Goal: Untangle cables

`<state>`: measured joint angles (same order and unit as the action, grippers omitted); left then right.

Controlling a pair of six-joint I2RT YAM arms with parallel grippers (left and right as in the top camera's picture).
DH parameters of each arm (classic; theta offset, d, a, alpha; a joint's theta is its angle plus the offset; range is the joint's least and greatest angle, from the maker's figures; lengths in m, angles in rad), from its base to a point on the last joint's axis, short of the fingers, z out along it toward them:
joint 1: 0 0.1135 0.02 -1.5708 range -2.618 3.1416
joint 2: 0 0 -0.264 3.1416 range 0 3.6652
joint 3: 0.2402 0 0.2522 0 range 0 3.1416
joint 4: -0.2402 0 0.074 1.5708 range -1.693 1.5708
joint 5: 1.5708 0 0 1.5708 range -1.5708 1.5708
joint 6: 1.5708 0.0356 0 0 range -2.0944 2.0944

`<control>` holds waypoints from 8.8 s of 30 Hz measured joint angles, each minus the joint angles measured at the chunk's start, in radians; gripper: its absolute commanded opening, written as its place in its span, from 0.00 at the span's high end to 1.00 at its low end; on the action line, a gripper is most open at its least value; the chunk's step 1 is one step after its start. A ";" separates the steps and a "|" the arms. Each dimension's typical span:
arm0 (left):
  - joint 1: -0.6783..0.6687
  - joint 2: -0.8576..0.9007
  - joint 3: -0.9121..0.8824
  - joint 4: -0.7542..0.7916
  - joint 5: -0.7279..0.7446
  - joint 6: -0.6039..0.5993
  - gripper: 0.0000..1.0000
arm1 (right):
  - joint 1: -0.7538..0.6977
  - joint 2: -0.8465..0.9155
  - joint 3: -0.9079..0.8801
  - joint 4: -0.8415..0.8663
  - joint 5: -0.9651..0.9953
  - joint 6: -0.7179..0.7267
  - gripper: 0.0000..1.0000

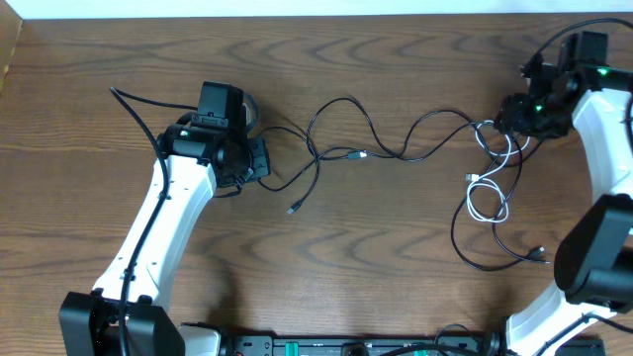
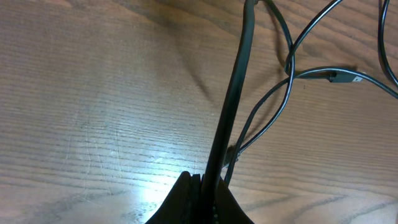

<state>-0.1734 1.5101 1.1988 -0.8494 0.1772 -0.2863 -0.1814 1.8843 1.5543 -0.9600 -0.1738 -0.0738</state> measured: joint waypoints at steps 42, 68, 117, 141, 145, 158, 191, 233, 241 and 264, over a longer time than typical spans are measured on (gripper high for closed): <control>0.000 0.000 0.000 -0.007 0.000 0.000 0.92 | 0.063 0.099 -0.102 0.022 0.031 -0.003 0.99; 0.000 0.000 0.000 -0.007 0.000 0.000 0.92 | 0.054 -0.425 0.288 0.333 0.344 -0.037 0.99; 0.000 0.000 0.000 -0.016 0.000 0.000 0.92 | -0.292 -0.034 0.283 -0.111 0.709 0.420 0.92; 0.000 0.000 0.000 0.001 0.000 0.000 0.92 | -0.010 -0.034 0.282 -0.270 -0.263 -0.148 0.29; 0.000 0.000 0.000 0.001 0.000 0.000 0.93 | 0.103 -0.034 0.244 -0.228 -0.258 -0.145 0.29; 0.000 0.000 0.000 0.002 0.000 0.000 0.92 | 0.463 -0.034 -0.089 0.092 -0.176 0.323 0.29; 0.000 0.000 0.000 -0.006 -0.015 0.000 0.92 | 0.727 -0.034 -0.416 0.623 0.378 1.347 0.70; 0.382 -0.074 0.002 0.190 -0.314 -0.241 0.83 | 0.348 -0.034 -0.420 0.307 0.352 0.572 0.51; 0.382 -0.074 0.002 0.200 -0.364 -0.241 0.75 | 0.348 -0.034 -0.421 0.244 0.514 0.563 0.45; 0.164 -0.073 -0.021 0.043 0.006 -0.027 0.38 | 0.462 -0.034 -0.421 0.558 -0.238 0.476 0.28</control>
<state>-0.0093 1.4368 1.1774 -0.8066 0.1829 -0.3130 0.2802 1.8503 1.1332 -0.4023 -0.4114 0.4019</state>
